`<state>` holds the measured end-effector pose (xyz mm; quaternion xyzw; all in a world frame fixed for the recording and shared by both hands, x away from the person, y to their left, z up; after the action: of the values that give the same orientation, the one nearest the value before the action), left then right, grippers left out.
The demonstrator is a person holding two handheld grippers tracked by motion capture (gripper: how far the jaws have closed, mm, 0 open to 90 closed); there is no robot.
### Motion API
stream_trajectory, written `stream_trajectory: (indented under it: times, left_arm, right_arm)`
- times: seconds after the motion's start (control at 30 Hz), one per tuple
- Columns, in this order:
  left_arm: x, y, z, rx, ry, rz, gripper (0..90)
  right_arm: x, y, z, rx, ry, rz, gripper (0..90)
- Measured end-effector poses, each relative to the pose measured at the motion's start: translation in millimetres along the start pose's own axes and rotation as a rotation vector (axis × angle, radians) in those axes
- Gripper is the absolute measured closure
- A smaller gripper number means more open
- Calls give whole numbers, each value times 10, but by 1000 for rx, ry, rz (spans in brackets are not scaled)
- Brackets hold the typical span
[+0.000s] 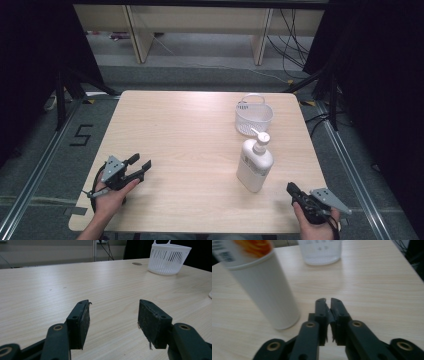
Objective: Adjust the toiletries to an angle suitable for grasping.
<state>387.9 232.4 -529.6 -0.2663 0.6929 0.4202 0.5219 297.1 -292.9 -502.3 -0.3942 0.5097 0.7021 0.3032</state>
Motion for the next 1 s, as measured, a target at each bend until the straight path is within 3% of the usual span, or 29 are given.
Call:
stream_trajectory:
  times: [0.03,0.07,0.1,0.13,0.23,0.27,0.3,0.33,0.4,0.47,0.57,0.63,0.73,0.87,1.0]
  left_arm:
    - [11,4,-7,-3,-1,10,422]
    - [12,2,-14,-2,-5,4,424]
    - [11,0,-22,-1,-7,-1,424]
    - [13,7,-29,-4,-8,10,424]
    - [11,-6,-48,2,-12,9,425]
    - [10,-8,-50,0,-16,11,426]
    - [10,-8,-50,0,-16,11,426]
    - [11,-12,-58,4,-18,11,427]
    - [11,-10,-55,1,-13,17,431]
    - [11,-19,-49,3,-1,11,433]
    - [10,-15,-41,1,2,19,433]
    - [11,-17,-44,3,3,12,433]
    - [11,-14,-50,0,-2,15,433]
    - [11,-14,-54,2,-8,18,433]
    - [12,-13,-53,4,-6,18,433]
  right_arm:
    - [5,1,69,-9,-14,1,900]
    - [-8,1,98,-23,19,-2,900]
    - [-24,-4,164,-59,-5,-17,900]
    - [-38,7,227,-61,-15,-16,900]
    - [-78,22,420,-106,9,-27,900]
    - [-86,19,488,-105,34,-29,900]
    - [-86,19,488,-105,34,-29,900]
    - [-102,-2,594,-121,28,-40,900]
    - [-127,27,660,-105,27,-26,900]
    - [-182,30,738,-112,52,-53,900]
    - [-262,25,818,-108,101,-59,900]
    - [-271,10,858,-122,89,-57,900]
    - [-323,-45,940,-128,121,-66,900]
    - [-352,-78,976,-121,131,-51,900]
    - [-361,-118,1013,-119,110,-44,900]
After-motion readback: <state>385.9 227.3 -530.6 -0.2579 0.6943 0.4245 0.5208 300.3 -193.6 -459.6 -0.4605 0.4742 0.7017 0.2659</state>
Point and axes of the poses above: each handheld gripper's, and its own axes: y roughly backward along the jaws, x roughly out of its underside, z roughly to its left, the point moved 3 cm from there along -y, roughly forward along the jaws, and after that the axes turned 4 degrees about z, right-handed, at the moved point
